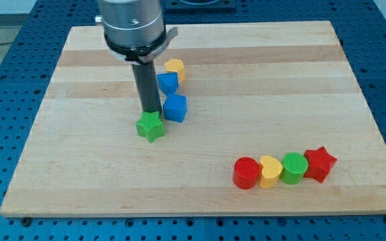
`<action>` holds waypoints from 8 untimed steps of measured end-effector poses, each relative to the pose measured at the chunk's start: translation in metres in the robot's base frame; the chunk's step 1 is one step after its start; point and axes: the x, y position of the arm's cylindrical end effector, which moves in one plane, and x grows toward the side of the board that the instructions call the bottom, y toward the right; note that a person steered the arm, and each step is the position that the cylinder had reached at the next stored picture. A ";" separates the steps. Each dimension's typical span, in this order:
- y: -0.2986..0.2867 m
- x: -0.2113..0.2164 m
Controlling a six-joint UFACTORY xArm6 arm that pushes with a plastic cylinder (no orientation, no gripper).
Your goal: Adjust the green star to the left of the red circle
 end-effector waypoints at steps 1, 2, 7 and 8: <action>-0.023 0.009; -0.025 0.028; 0.040 0.114; 0.051 0.137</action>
